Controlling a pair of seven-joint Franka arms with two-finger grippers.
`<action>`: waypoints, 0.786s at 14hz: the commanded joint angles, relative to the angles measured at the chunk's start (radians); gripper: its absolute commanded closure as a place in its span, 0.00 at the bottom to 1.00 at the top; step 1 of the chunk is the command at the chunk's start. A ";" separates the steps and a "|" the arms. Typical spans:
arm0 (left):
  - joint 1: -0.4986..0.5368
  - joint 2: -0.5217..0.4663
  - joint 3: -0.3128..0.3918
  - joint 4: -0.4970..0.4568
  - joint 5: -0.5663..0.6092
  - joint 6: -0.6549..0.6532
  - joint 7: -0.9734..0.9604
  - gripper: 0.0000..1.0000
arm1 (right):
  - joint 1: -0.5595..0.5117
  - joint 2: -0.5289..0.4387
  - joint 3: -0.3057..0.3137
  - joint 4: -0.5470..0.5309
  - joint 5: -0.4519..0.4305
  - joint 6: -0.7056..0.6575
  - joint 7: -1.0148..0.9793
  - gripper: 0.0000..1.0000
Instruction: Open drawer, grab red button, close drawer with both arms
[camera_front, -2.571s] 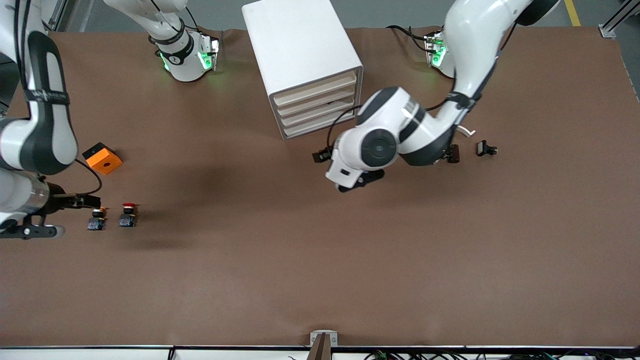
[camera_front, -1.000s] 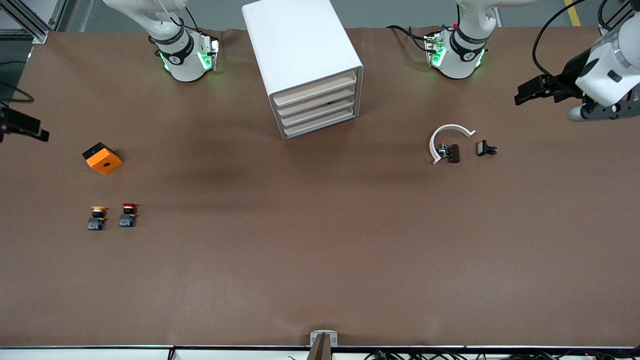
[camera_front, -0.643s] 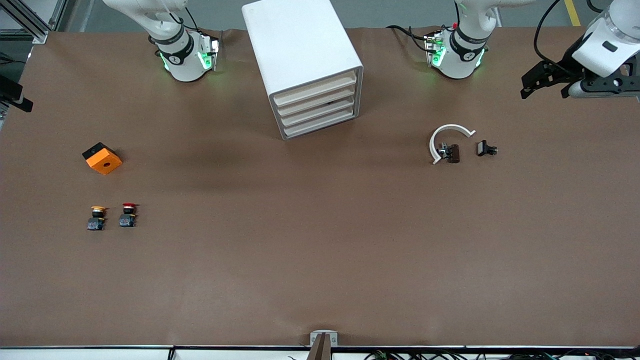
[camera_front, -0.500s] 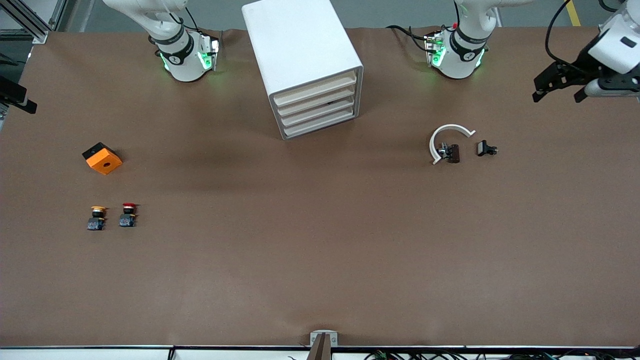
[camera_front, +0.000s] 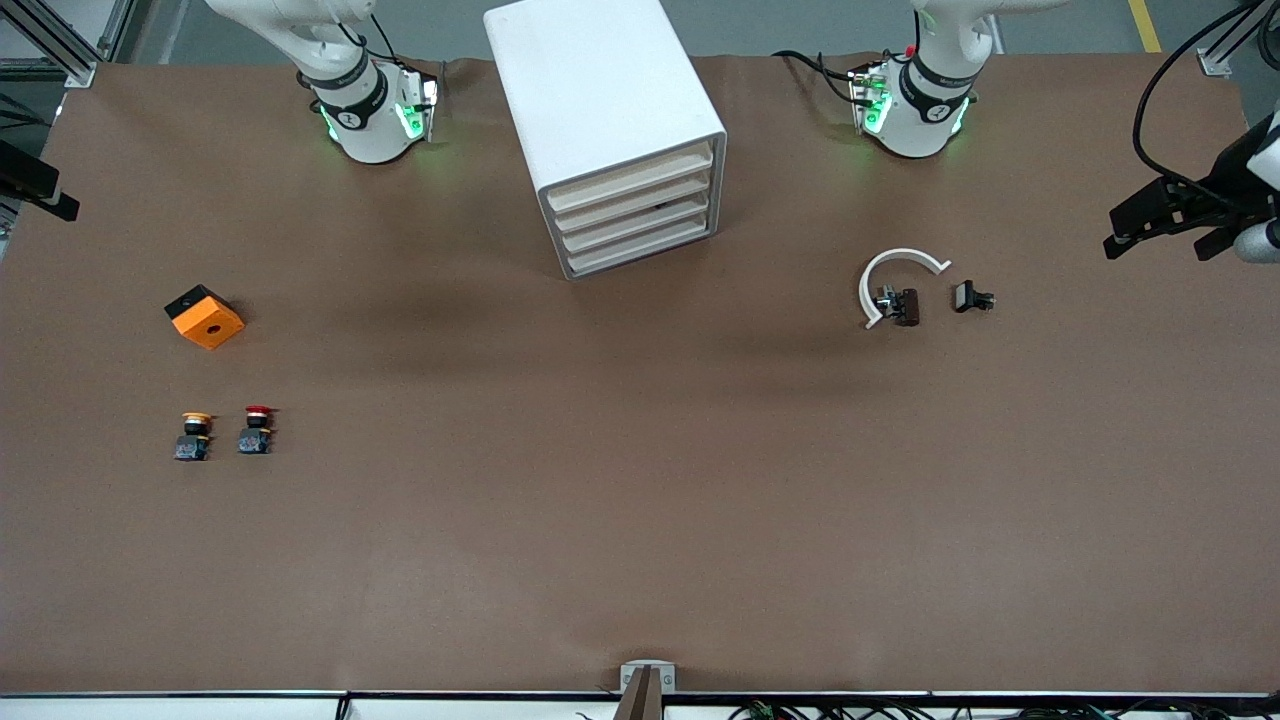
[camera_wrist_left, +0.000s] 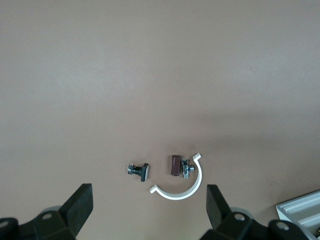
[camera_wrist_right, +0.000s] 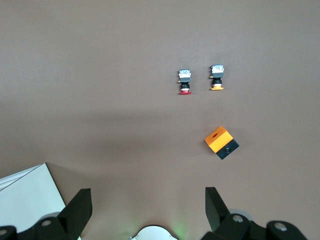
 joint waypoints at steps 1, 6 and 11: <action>0.000 0.006 -0.009 0.032 0.009 -0.036 -0.013 0.00 | 0.008 -0.057 -0.004 -0.071 0.001 0.027 0.015 0.00; 0.005 0.006 -0.007 0.032 0.015 -0.035 -0.015 0.00 | 0.016 -0.143 -0.004 -0.191 0.001 0.079 0.015 0.00; 0.000 0.002 -0.012 0.034 0.015 -0.033 -0.050 0.00 | 0.039 -0.138 -0.004 -0.177 -0.002 0.072 0.014 0.00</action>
